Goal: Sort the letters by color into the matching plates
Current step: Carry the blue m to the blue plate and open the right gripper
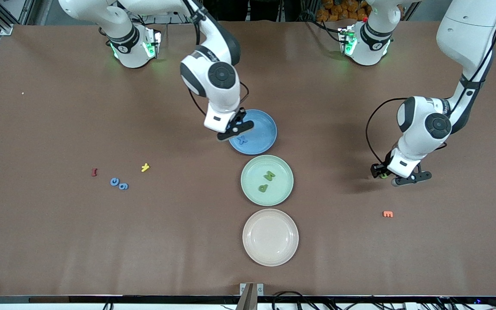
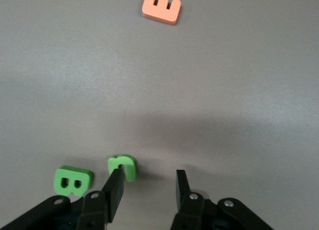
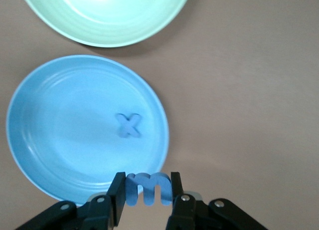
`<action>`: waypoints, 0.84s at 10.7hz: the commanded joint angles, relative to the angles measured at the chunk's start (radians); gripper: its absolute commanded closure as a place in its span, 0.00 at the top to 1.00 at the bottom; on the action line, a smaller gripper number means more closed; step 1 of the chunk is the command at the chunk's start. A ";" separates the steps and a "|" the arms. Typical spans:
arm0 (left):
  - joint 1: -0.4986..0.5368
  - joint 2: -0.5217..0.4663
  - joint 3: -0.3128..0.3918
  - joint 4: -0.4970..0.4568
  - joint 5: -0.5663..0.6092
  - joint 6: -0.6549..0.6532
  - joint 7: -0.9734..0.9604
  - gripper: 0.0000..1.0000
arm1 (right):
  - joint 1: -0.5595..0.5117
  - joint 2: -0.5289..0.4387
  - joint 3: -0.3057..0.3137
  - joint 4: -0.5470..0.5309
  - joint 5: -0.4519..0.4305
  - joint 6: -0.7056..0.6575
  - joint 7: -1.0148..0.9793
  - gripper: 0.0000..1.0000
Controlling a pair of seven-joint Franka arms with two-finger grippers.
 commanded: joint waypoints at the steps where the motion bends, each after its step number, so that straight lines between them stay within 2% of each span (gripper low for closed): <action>1: 0.008 0.019 0.003 0.013 0.020 0.001 -0.020 0.49 | 0.038 0.134 -0.007 0.173 0.000 -0.032 0.038 0.33; 4: 0.021 0.020 0.004 0.013 0.027 -0.001 0.032 0.50 | 0.060 0.197 -0.005 0.218 -0.006 -0.029 0.038 0.35; 5: 0.027 0.019 0.004 0.012 0.027 -0.001 0.039 0.50 | 0.061 0.201 -0.005 0.218 -0.006 -0.029 0.038 0.42; 6: 0.026 0.020 0.004 0.012 0.027 -0.002 0.039 0.50 | 0.067 0.201 -0.005 0.216 -0.003 -0.030 0.040 0.59; 7: 0.027 0.019 0.004 0.007 0.027 -0.004 0.045 0.50 | 0.066 0.200 -0.005 0.216 0.000 -0.032 0.046 1.00; 9: 0.029 0.019 0.006 0.006 0.027 -0.013 0.046 0.50 | 0.061 0.200 -0.005 0.215 -0.003 -0.046 0.047 1.00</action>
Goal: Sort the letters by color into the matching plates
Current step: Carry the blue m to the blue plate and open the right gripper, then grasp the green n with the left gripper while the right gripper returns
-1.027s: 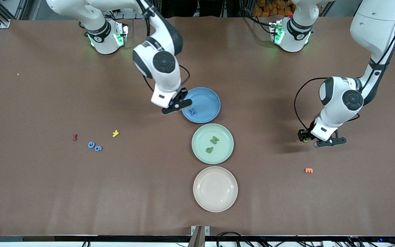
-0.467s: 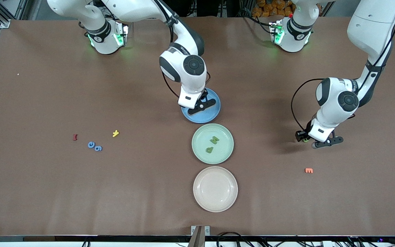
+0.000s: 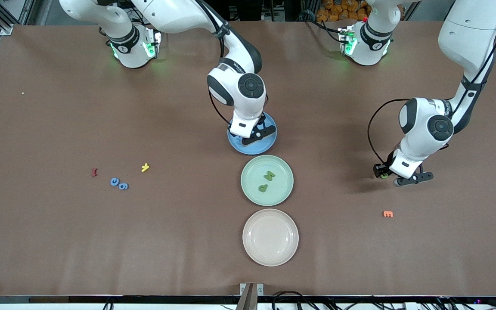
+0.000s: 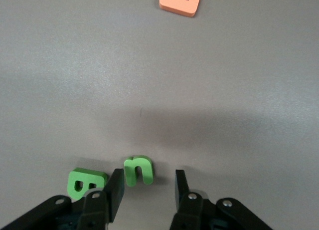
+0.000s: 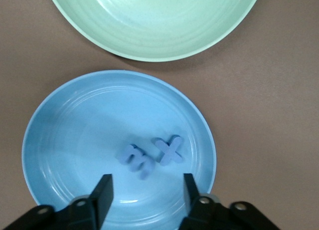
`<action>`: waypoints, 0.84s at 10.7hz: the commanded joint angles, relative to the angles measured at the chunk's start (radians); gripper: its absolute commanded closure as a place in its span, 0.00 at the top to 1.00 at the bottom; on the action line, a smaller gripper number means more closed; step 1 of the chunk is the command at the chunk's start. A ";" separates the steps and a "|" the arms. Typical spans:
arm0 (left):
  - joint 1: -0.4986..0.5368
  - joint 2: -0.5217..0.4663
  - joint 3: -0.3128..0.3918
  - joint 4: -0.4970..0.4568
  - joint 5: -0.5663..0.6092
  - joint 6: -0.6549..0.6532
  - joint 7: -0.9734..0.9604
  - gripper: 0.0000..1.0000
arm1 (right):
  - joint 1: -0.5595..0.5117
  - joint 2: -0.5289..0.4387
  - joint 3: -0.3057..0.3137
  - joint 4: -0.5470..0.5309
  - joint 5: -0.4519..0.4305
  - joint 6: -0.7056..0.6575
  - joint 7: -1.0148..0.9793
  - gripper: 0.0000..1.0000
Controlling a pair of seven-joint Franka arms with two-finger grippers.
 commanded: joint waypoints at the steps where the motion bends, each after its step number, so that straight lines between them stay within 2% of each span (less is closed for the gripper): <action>1: 0.008 0.003 0.000 0.002 0.027 -0.011 0.012 0.50 | 0.000 0.008 -0.005 0.028 -0.003 -0.039 0.012 1.00; 4: 0.040 0.010 0.002 0.004 0.028 -0.011 0.048 0.51 | -0.061 -0.006 -0.008 0.023 -0.032 -0.045 -0.045 1.00; 9: 0.035 0.010 0.000 0.008 0.027 -0.011 0.050 0.51 | -0.309 -0.061 -0.008 0.022 -0.035 -0.085 -0.244 1.00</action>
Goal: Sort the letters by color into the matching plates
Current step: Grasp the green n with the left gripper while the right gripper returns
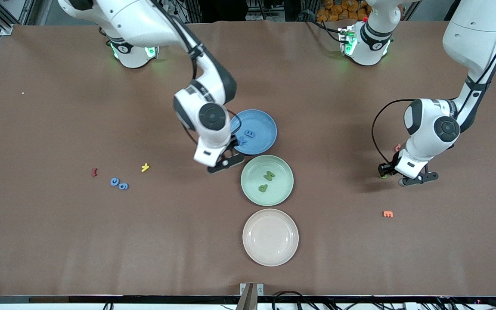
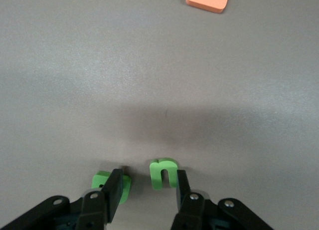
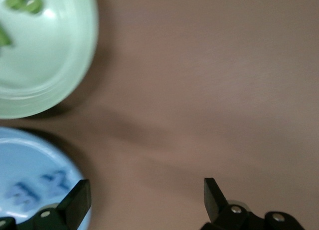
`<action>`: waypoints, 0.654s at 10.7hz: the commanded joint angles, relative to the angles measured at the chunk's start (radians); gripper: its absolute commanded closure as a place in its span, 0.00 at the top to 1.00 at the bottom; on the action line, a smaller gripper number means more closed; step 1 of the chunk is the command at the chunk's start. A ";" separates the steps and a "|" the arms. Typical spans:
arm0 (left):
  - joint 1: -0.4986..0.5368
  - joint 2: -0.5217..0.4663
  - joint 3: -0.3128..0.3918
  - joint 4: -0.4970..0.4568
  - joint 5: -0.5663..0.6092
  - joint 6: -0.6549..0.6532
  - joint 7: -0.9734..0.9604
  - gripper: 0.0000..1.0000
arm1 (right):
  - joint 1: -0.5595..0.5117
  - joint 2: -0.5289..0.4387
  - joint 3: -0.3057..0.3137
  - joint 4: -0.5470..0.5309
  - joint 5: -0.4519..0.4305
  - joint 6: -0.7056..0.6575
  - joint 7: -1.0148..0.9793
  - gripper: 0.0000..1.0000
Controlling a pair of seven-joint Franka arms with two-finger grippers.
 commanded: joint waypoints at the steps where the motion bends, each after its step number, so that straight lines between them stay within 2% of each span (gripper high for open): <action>1: 0.000 0.001 -0.005 0.010 0.026 -0.008 0.005 0.51 | -0.158 -0.041 0.017 -0.006 -0.016 -0.022 -0.134 1.00; 7: -0.006 0.013 -0.005 0.023 0.026 -0.008 0.001 0.50 | -0.419 -0.029 0.017 -0.006 -0.054 0.048 -0.312 1.00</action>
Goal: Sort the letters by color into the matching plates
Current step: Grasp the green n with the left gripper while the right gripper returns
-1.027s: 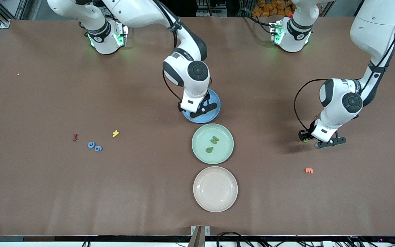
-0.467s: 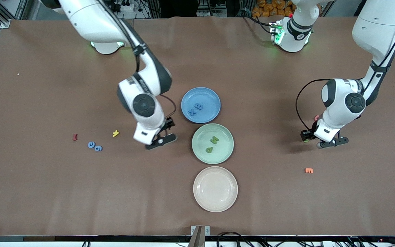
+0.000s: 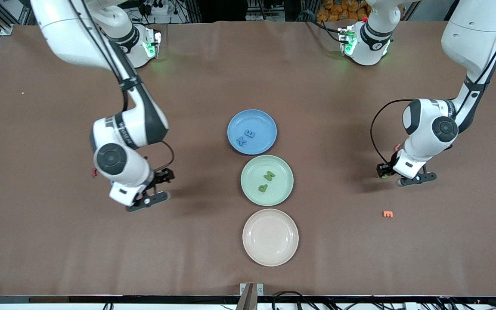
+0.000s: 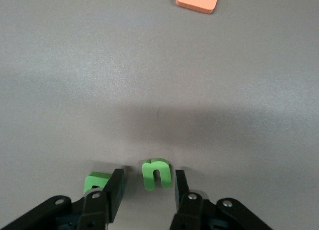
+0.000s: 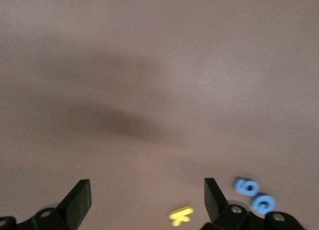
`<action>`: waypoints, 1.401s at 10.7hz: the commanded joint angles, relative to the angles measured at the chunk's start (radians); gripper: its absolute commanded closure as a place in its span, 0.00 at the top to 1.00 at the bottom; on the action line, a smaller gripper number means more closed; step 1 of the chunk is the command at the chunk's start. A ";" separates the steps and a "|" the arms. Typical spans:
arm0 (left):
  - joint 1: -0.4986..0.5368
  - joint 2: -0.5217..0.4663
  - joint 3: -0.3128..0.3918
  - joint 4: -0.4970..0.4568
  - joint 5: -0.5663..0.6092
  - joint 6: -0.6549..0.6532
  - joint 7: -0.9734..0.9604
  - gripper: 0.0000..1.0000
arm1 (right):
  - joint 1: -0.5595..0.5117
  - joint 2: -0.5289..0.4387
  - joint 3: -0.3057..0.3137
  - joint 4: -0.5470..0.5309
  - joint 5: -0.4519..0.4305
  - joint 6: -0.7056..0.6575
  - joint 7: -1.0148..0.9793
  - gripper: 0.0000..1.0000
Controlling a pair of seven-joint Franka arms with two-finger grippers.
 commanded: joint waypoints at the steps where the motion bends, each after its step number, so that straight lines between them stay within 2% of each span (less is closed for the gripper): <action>1: -0.001 0.012 0.001 0.019 0.026 -0.008 0.001 0.50 | -0.108 0.004 0.020 -0.019 -0.036 0.072 -0.037 1.00; 4: -0.002 0.012 0.001 0.019 0.026 -0.008 -0.001 0.49 | -0.189 0.007 0.021 -0.024 -0.039 0.103 -0.055 1.00; 7: -0.004 0.012 0.001 0.019 0.026 -0.008 -0.004 0.49 | -0.249 0.002 0.021 -0.147 -0.036 0.292 -0.063 1.00; 13: -0.007 0.014 0.001 0.020 0.026 -0.008 -0.009 0.48 | -0.275 -0.022 0.024 -0.213 -0.026 0.302 -0.050 1.00; 14: -0.007 0.015 0.001 0.026 0.026 -0.008 -0.009 0.48 | -0.281 -0.028 0.024 -0.213 -0.001 0.301 -0.046 1.00; 15: -0.007 0.020 0.001 0.031 0.026 -0.008 -0.007 0.48 | -0.280 -0.038 0.023 -0.213 0.084 0.295 -0.015 1.00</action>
